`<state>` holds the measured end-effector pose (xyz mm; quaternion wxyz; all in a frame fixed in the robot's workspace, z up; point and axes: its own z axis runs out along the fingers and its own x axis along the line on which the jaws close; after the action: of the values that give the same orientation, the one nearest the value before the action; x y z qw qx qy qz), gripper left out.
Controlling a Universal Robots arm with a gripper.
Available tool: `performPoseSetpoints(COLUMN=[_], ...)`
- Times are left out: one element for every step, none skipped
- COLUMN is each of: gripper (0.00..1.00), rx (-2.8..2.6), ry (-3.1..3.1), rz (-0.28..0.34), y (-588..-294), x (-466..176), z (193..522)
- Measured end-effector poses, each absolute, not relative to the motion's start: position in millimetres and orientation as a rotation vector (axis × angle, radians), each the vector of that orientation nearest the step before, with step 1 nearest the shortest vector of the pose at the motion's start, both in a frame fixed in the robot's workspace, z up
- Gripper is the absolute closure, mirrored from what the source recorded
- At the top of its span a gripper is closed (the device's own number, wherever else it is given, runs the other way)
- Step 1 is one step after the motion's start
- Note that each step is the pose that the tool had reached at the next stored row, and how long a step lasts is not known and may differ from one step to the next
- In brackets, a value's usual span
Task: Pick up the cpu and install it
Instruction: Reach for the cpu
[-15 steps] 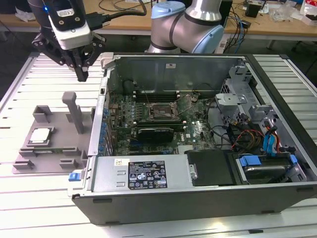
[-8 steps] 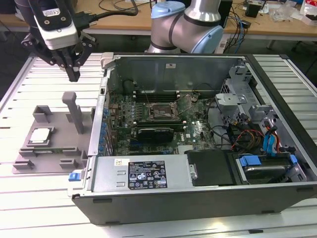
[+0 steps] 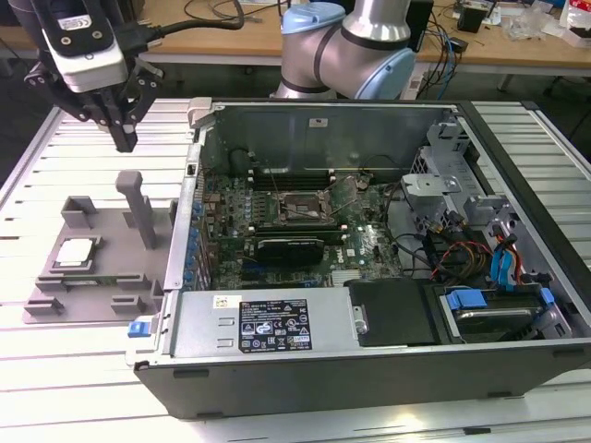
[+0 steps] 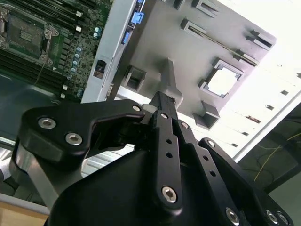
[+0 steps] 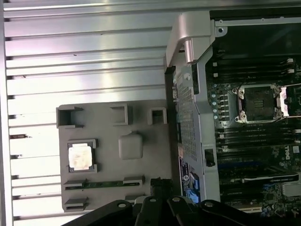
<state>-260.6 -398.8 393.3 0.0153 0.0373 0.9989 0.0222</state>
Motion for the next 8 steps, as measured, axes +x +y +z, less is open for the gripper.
performPoseSetpoints(gripper=[0.89,0.89,0.89,0.89,0.89,0.89,0.89,0.89], rx=[0.116,0.116,0.116,0.116,0.116,0.116,0.116,0.116], ry=[3.108,3.107,3.107,3.107,3.107,3.106,3.106,3.106], rz=[0.069,0.069,0.069,0.069,0.069,0.069,0.069,0.069], y=[-399,-399,-399,-399,-399,-399,-399,-399], x=[-264,-268,-271,-273,-275,-277,-280,-282], z=[393,393,393,393,393,393,393,393])
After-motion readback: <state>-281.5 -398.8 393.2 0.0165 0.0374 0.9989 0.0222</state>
